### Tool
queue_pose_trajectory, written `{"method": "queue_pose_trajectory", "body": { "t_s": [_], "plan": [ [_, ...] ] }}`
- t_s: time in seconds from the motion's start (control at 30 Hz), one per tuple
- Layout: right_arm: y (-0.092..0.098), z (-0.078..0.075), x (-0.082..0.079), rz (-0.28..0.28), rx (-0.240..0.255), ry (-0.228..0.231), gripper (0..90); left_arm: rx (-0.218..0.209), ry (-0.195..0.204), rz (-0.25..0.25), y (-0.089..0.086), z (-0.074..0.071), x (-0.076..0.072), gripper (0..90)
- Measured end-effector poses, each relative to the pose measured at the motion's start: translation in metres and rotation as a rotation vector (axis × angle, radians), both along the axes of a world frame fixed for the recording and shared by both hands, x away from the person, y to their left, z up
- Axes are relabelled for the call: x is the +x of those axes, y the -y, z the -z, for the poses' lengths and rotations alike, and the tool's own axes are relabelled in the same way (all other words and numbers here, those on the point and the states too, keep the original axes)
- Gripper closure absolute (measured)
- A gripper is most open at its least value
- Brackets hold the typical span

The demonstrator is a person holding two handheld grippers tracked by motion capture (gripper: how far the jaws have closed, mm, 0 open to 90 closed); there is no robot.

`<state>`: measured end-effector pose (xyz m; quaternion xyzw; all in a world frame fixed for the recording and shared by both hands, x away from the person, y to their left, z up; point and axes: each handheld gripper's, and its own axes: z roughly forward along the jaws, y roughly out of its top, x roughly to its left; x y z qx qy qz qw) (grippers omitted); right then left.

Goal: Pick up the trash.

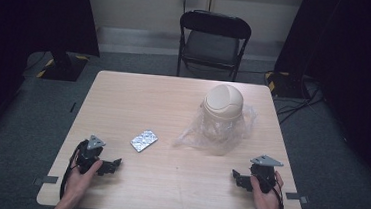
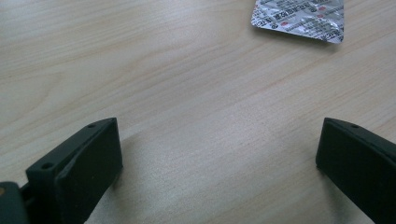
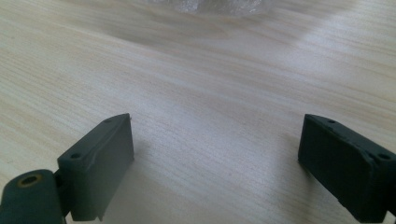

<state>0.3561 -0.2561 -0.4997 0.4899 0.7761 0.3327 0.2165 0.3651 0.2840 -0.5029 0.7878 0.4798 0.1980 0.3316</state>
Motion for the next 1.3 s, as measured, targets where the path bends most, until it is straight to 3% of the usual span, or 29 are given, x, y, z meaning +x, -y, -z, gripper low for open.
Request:
{"method": "queue_pose_trajectory", "body": {
  "t_s": [0.23,0.5,0.53,0.57,0.6,0.67,0.7,0.87,0.9,1.0,1.07,1.13,1.23,1.3],
  "plan": [
    [0.003,0.0,0.0,-0.029,0.005,0.0,10.3,-0.009,0.003,0.0,0.0,0.0,0.0,0.1],
    [0.003,0.0,0.0,-0.032,0.003,0.001,10.3,-0.017,0.018,-0.023,-0.005,-0.003,-0.004,9.2],
    [0.003,0.0,0.0,-0.032,0.004,0.001,10.2,-0.042,0.016,-0.019,-0.007,-0.004,-0.004,18.2],
    [0.003,0.0,0.0,-0.032,0.004,0.001,10.2,-0.042,0.016,-0.019,-0.007,-0.004,-0.004,16.6],
    [0.003,0.0,0.0,-0.032,0.003,0.001,10.2,-0.079,0.006,-0.005,-0.008,-0.005,-0.004,15.6],
    [0.003,0.0,0.0,-0.032,0.003,0.001,10.3,-0.087,0.013,0.003,-0.008,-0.006,-0.005,16.6],
    [0.003,0.0,0.0,-0.032,0.003,0.001,10.2,-0.104,0.019,0.028,-0.007,-0.008,-0.006,16.6],
    [0.003,0.0,0.0,-0.031,0.004,0.001,10.2,-0.113,0.027,0.05,-0.001,-0.014,-0.005,16.8],
    [0.003,0.0,0.0,-0.032,0.003,0.001,10.2,-0.134,0.037,0.069,0.002,-0.016,-0.005,16.7],
    [0.003,0.0,0.0,-0.031,0.004,0.001,10.2,-0.14,0.043,0.106,0.003,-0.021,-0.004,16.9],
    [0.003,0.0,0.0,-0.03,0.003,0.0,10.2,-0.137,0.046,0.103,0.003,-0.023,-0.003,16.7],
    [0.003,0.0,0.0,-0.03,0.003,0.0,10.2,-0.17,0.039,0.087,0.003,-0.028,0.0,17.1],
    [0.003,0.0,0.0,-0.031,0.003,0.001,10.2,-0.173,0.036,0.077,0.005,-0.031,0.004,17.4],
    [0.003,0.0,0.0,-0.031,0.004,0.001,10.2,-0.197,0.035,0.08,0.009,-0.034,0.008,17.6]
  ]
}}
